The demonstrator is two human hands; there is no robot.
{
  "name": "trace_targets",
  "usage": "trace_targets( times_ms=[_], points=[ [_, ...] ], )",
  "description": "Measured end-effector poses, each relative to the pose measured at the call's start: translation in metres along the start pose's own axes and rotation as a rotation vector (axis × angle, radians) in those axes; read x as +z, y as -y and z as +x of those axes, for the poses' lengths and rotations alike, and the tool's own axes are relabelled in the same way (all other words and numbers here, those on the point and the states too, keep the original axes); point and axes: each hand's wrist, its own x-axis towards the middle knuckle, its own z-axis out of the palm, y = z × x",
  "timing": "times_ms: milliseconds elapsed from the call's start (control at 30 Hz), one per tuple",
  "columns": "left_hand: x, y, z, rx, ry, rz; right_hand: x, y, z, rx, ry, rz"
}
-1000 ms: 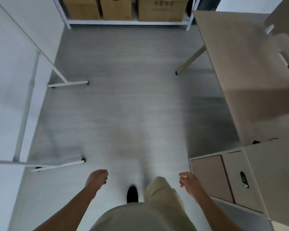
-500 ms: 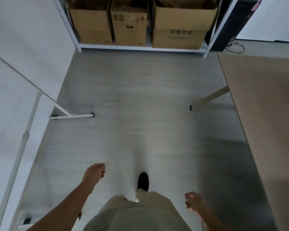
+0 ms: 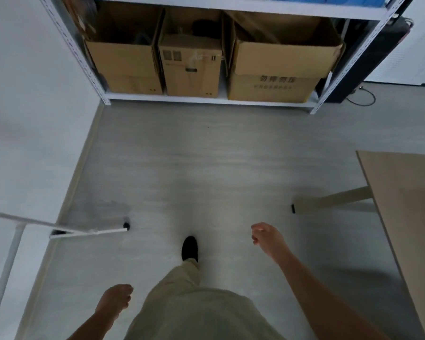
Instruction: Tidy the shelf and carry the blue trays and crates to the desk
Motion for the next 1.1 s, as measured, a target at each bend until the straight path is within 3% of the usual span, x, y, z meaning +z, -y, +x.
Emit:
trace_targets(
  times_ms=[133, 400, 567, 733, 867, 1000, 1100],
  points=[
    [0.002, -0.152, 0.041, 0.109, 0.039, 0.121, -0.021, 0.033, 0.057, 0.135, -0.015, 0.006],
    [0.057, -0.489, 0.094, 0.427, 0.157, 0.075, -0.081, 0.075, 0.18, 0.393, -0.069, 0.15],
    [0.083, -0.639, 0.136, 0.485, 0.132, 0.094, -0.133, 0.137, 0.311, 0.444, -0.11, 0.313],
    [0.09, -0.728, 0.171, 0.284, 0.059, 0.129, -0.212, 0.282, 0.407, 0.286, -0.111, 0.276],
    [0.092, -0.807, 0.183, 0.239, 0.056, 0.154, -0.277, 0.405, 0.502, 0.148, -0.091, 0.264],
    [0.107, -0.926, 0.195, 0.321, 0.113, 0.142, -0.341, 0.539, 0.596, -0.044, -0.149, 0.234],
    [0.13, -1.036, 0.202, 0.498, 0.139, 0.126, -0.398, 0.648, 0.633, -0.158, -0.22, 0.286]
  ],
)
